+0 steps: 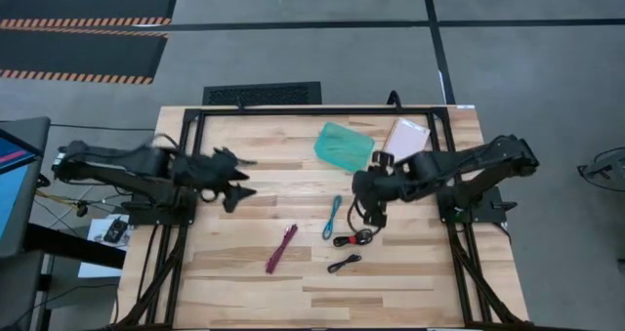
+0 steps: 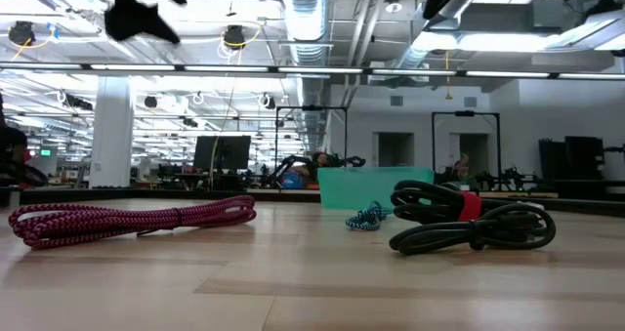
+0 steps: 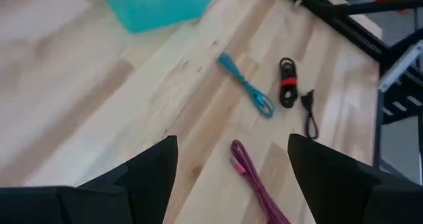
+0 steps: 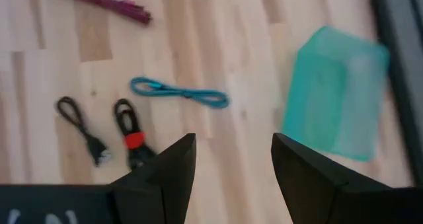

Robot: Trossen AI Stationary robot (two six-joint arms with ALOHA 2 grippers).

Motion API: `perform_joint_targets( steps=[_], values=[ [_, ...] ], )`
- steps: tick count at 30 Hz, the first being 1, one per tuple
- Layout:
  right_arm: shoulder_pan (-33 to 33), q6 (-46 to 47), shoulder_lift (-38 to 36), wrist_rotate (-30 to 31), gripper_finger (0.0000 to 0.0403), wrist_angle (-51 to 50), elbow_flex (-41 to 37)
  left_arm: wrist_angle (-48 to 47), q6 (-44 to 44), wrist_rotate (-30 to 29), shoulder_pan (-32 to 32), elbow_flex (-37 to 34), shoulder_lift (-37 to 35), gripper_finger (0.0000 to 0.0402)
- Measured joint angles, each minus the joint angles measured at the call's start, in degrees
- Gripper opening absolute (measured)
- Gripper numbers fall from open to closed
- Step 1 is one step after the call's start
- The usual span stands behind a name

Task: Pick and place USB-C Cables
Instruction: Put the blue charger cable into the light blue bin

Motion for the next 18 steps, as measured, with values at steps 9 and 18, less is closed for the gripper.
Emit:
perform_joint_targets(
  steps=[9,18],
  values=[
    [-8.4,-7.4,-4.3,0.0,0.0221,-0.4,0.2,26.9,-14.1,-5.2,-5.2,-17.4,8.8,0.0274],
    [-11.3,2.3,-8.8,0.2,0.022,-0.2,0.2,28.7,-1.7,-13.8,-6.2,-13.6,22.2,0.0274]
  ],
)
